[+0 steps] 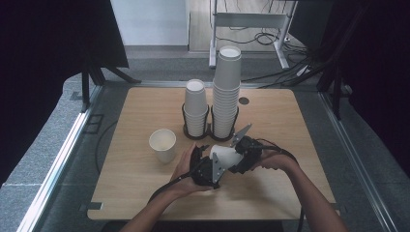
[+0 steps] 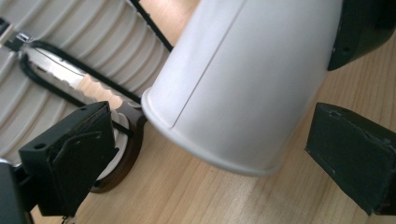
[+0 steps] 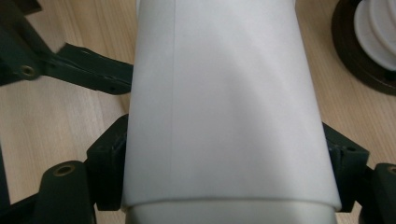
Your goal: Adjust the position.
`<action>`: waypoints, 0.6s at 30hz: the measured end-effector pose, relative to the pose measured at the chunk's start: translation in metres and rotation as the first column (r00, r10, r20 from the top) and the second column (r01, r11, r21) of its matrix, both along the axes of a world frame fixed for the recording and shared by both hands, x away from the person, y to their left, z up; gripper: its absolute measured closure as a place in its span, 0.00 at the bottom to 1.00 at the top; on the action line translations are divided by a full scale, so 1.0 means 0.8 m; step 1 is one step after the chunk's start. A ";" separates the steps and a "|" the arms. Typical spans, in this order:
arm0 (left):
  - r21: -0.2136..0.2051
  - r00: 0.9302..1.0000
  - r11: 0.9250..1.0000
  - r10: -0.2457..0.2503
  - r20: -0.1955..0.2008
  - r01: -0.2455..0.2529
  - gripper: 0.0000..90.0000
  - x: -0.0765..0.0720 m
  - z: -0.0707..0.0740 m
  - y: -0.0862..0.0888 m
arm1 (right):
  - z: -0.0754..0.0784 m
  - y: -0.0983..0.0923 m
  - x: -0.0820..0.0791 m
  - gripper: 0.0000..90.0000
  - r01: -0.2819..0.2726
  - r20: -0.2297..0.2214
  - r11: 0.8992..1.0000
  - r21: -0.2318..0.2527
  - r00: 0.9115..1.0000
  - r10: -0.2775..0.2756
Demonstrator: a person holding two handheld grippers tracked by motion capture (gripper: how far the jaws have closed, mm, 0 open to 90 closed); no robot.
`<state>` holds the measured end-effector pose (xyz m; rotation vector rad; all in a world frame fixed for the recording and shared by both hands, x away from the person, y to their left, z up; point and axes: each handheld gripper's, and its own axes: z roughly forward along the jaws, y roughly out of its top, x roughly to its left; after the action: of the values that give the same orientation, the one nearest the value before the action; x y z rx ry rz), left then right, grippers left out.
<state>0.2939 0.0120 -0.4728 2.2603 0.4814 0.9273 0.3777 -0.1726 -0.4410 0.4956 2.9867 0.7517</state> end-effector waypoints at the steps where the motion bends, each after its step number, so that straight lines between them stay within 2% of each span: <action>1: -0.019 1.000 1.000 0.008 -0.009 -0.008 0.02 0.000 0.002 0.003 | 0.000 0.000 0.000 0.24 0.001 0.009 1.000 0.000 1.000 -0.001; 5: -0.086 0.999 0.996 0.027 -0.034 -0.030 0.02 0.003 0.005 0.014 | 0.001 -0.002 0.001 0.24 0.022 0.028 0.999 0.041 0.999 -0.023; 11: -0.130 0.996 0.989 0.060 -0.067 -0.069 0.04 0.008 0.007 0.025 | 0.000 -0.004 0.002 0.24 0.078 0.053 0.993 0.090 0.995 -0.083; 14: -0.126 0.995 0.988 0.080 -0.063 -0.088 0.04 0.011 0.008 0.030 | 0.001 -0.001 0.003 0.24 0.118 0.069 0.984 0.130 0.989 -0.128; 18: -0.162 0.992 0.981 0.095 -0.083 -0.107 0.06 0.014 0.011 0.036 | 0.002 0.004 0.003 0.24 0.153 0.080 0.974 0.169 0.982 -0.169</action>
<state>0.3050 0.0410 -0.4643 2.1412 0.6873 0.8217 0.3802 -0.1691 -0.4396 0.6796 2.7713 0.9781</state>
